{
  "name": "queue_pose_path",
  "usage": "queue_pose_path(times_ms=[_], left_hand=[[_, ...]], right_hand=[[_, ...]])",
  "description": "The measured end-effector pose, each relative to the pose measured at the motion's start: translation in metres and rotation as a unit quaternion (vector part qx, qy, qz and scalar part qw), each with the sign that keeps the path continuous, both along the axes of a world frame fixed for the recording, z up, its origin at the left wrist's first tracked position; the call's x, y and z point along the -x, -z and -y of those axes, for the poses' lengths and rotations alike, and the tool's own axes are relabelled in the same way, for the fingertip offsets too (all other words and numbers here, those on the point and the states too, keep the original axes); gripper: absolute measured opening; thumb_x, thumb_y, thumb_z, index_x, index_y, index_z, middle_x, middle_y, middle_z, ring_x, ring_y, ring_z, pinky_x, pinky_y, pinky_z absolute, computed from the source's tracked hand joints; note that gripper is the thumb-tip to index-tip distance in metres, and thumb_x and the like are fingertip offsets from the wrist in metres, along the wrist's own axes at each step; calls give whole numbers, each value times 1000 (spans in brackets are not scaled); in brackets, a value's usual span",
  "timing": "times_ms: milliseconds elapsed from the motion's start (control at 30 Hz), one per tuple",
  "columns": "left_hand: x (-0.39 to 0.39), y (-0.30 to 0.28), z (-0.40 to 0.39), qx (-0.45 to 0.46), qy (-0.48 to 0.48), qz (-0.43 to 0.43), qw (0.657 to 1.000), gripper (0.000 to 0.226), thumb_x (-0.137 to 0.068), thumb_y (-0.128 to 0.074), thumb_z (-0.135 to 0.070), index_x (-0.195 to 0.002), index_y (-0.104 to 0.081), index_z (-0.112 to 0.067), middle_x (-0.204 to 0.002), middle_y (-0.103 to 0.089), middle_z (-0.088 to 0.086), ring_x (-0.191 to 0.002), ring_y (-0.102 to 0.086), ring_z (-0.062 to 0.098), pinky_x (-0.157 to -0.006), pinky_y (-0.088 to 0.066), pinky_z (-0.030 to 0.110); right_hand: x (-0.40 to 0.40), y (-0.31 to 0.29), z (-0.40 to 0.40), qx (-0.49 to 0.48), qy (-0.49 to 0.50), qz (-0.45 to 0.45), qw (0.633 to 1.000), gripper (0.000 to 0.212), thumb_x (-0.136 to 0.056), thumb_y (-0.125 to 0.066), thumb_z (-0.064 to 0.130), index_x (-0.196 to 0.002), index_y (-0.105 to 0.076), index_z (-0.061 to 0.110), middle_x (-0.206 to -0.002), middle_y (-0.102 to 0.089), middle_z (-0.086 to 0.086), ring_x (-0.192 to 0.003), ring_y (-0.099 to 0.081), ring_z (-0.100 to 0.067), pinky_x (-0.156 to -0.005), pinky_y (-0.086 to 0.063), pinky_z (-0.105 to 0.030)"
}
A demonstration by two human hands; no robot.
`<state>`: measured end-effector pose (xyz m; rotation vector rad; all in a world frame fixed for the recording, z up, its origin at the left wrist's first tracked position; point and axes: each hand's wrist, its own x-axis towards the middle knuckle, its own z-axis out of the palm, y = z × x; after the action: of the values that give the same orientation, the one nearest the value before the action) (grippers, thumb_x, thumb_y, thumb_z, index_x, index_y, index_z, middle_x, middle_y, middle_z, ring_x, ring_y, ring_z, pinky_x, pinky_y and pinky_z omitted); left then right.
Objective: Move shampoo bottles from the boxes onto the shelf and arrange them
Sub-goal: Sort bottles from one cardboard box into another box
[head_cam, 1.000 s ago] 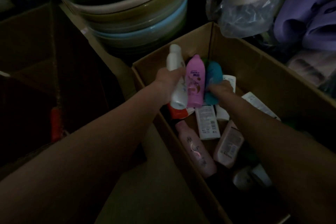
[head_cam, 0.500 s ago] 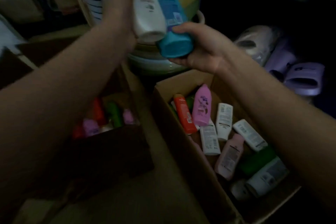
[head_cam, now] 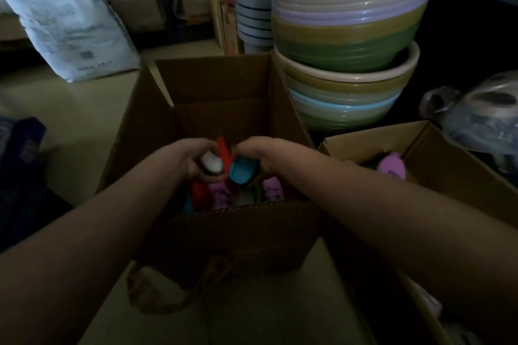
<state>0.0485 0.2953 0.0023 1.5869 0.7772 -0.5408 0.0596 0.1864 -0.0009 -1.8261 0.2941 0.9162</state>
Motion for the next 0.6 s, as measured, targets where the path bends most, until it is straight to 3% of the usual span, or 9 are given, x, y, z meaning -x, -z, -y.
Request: queue_pose_path(times_ms=[67, 133, 200, 267, 300, 333, 400, 467, 600], left_hand=[[-1, 9, 3, -24, 39, -7, 999, 8, -93, -38, -4, -87, -44, -3, -73, -45, 10, -63, -46, 19, -52, -48, 38], [-9, 1, 12, -60, 27, 50, 997, 6, -91, -45, -8, -96, -47, -6, -75, -44, 6, -65, -45, 16, -56, -42, 34], [-16, -10, 30, -67, 23, 129, 989, 19, -89, -50, -10, -108, -51, -10, -78, -49, 3, -67, -47, 12, -55, -40, 27], [-22, -20, 56, -65, 27, 222, 973, 6, -88, -50, -8, -90, -56, -7, -64, -53, -1, -55, -49, 8, -45, -39, 18], [-25, -23, 73, -69, 35, 268, 960, 14, -89, -48, -7, -77, -55, -9, -59, -53, -3, -51, -48, 6, -44, -38, 16], [-25, -29, 92, -77, 46, 304, 948, 20, -91, -47, -10, -73, -54, -15, -63, -55, -2, -57, -51, 7, -51, -43, 18], [-25, -36, 136, -73, 60, 350, 932, 13, -93, -47, -18, -84, -56, -19, -90, -60, 2, -85, -57, 15, -78, -50, 29], [-24, -35, 184, -44, 73, 365, 927, 12, -92, -49, -19, -83, -55, -20, -102, -61, 9, -103, -58, 24, -94, -49, 38], [-7, -3, 270, -22, 162, 325, 931, 23, -88, -50, -12, -67, -50, -22, -102, -65, 21, -104, -60, 32, -94, -50, 42]], right_hand=[[-6, 1, 5, -10, 19, -11, 1000, 29, -97, -41, 8, -125, -43, 0, -121, -51, -17, -110, -57, -29, -87, -53, -38], [-15, -10, 13, -37, 19, 12, 999, 11, -95, -43, 9, -99, -51, 2, -96, -56, -13, -84, -61, -22, -71, -55, -32], [-22, -31, 27, -67, 31, 71, 995, 16, -94, -45, 8, -79, -51, 8, -78, -54, -7, -69, -56, -16, -63, -51, -23], [-26, -55, 55, -93, 44, 138, 985, 16, -92, -48, 8, -77, -53, 10, -76, -56, -5, -67, -55, -14, -63, -49, -20], [-27, -66, 76, -97, 57, 167, 979, 14, -92, -50, 10, -79, -54, 10, -77, -57, -5, -66, -56, -13, -63, -50, -20], [-27, -75, 99, -102, 75, 191, 973, 12, -92, -51, 11, -81, -56, 11, -77, -58, -4, -65, -56, -12, -61, -51, -19], [-27, -79, 157, -102, 130, 216, 962, 11, -91, -51, 12, -84, -59, 11, -75, -61, -2, -65, -58, -12, -56, -52, -18], [-19, -64, 218, -52, 183, 210, 959, 15, -92, -49, 11, -80, -58, 10, -69, -60, -3, -62, -56, -13, -49, -49, -17], [14, 8, 317, 83, 184, 86, 976, 26, -94, -40, 7, -71, -52, 10, -66, -52, -6, -49, -53, -12, -50, -46, -18]])
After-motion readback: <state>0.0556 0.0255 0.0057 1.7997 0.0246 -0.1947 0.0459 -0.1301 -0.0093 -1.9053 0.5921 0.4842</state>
